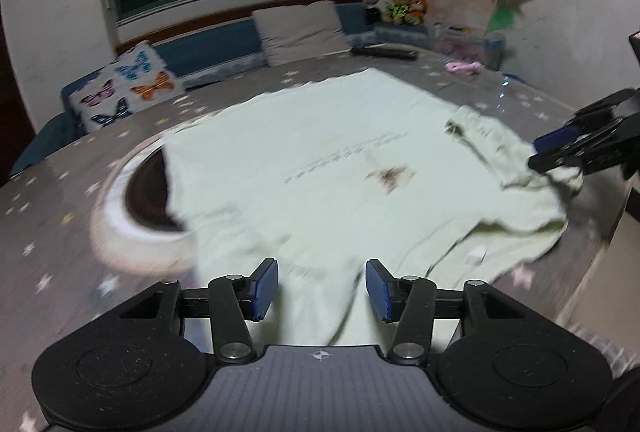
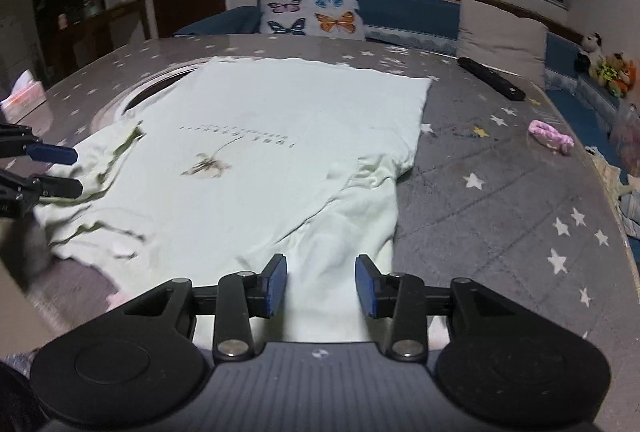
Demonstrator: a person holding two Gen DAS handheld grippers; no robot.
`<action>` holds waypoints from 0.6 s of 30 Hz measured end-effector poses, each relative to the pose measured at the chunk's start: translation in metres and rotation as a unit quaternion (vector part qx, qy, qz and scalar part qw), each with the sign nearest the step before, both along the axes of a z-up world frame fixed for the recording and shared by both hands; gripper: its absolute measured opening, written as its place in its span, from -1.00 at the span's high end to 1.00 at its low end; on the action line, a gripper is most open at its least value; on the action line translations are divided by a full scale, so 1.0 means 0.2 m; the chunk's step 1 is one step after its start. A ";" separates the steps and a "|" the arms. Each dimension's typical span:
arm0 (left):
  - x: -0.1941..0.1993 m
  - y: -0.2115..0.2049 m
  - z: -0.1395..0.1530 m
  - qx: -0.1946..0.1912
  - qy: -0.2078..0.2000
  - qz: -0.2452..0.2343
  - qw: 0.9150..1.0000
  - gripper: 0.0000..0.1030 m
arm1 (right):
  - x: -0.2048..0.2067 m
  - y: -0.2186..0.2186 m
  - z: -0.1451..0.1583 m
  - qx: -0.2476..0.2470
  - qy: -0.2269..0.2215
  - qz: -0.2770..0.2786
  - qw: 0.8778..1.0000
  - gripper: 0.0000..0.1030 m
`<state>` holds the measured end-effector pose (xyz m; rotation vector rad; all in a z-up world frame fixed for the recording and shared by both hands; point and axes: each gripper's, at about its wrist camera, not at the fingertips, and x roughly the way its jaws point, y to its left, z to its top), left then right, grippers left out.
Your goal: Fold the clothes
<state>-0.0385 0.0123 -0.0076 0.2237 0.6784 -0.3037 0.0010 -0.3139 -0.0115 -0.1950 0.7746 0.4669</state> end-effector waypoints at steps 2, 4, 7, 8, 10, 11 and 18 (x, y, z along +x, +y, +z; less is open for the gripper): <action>-0.04 0.04 0.00 0.006 0.001 0.003 1.000 -0.08 | -0.03 0.01 -0.02 -0.013 0.002 0.006 1.000 0.22; -0.09 0.08 -0.01 0.012 0.002 0.005 1.000 -0.15 | -0.07 0.02 -0.03 -0.025 0.003 0.013 1.000 0.14; -0.15 0.12 -0.01 0.022 0.002 0.006 1.000 -0.20 | -0.12 0.02 0.00 -0.031 -0.001 0.027 0.999 0.01; -0.17 0.13 -0.02 0.024 0.003 0.003 1.000 -0.21 | -0.14 0.02 0.01 -0.033 -0.003 0.031 0.999 -0.01; -0.19 0.14 -0.03 0.028 0.003 -0.002 1.000 -0.21 | -0.17 0.02 0.02 -0.040 -0.008 0.041 0.998 -0.07; -0.21 0.15 -0.03 0.030 0.003 -0.007 1.000 -0.21 | -0.18 0.02 0.03 -0.044 -0.010 0.047 0.998 -0.07; -0.25 0.11 -0.08 0.069 -0.011 -0.048 0.996 -0.25 | -0.23 0.04 0.00 -0.073 -0.011 0.078 0.994 -0.13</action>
